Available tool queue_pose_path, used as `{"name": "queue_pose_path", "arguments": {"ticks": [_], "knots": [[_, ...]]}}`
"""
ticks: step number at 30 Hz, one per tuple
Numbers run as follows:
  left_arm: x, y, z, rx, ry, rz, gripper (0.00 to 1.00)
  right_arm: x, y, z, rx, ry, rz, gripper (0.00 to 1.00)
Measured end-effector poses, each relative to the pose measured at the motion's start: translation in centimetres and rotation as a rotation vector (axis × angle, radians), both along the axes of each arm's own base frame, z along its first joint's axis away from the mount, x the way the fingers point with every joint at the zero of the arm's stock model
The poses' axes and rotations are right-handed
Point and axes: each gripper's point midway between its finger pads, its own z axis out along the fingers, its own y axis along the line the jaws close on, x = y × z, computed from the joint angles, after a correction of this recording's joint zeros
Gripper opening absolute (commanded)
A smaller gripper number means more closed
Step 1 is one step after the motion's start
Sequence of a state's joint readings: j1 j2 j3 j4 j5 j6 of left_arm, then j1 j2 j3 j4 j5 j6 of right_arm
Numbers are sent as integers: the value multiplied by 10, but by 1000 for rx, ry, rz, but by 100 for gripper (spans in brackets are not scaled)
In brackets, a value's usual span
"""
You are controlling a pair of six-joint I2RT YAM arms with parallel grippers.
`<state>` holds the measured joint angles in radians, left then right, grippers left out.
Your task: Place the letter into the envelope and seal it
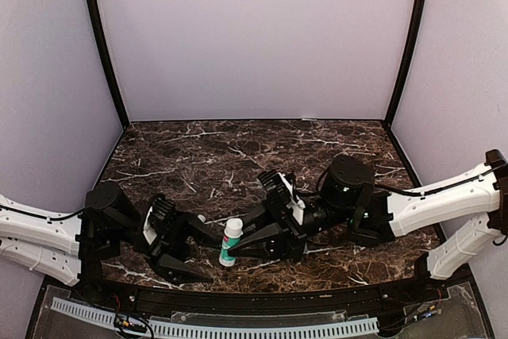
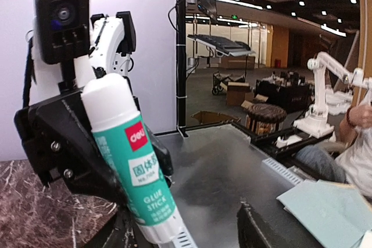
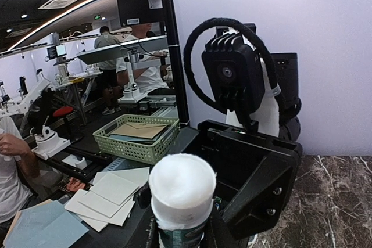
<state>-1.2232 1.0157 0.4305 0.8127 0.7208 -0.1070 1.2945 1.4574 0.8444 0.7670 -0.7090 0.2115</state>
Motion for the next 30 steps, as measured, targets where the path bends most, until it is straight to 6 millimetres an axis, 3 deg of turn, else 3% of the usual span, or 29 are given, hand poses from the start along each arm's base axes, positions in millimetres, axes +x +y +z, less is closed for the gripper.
{"name": "queue_pose_path", "arguments": {"ticks": [4, 7, 12, 19, 23, 30], "knots": [[6, 6, 12, -47, -18, 63, 76, 11, -13, 5, -17, 11, -103, 0], [14, 6, 15, -57, -25, 118, 75, 21, -19, 10, -29, 16, -180, 0], [41, -1, 5, -14, -5, 274, 62, 45, -25, 13, -63, 46, -337, 0], [82, -18, -11, 78, 26, 479, 50, 86, -24, -13, -173, 110, -573, 0], [98, -24, -17, 105, 36, 557, 44, 97, -22, -19, -198, 134, -635, 0], [108, -33, -27, 144, 39, 615, 30, 106, -18, -15, -196, 154, -676, 0]]}}
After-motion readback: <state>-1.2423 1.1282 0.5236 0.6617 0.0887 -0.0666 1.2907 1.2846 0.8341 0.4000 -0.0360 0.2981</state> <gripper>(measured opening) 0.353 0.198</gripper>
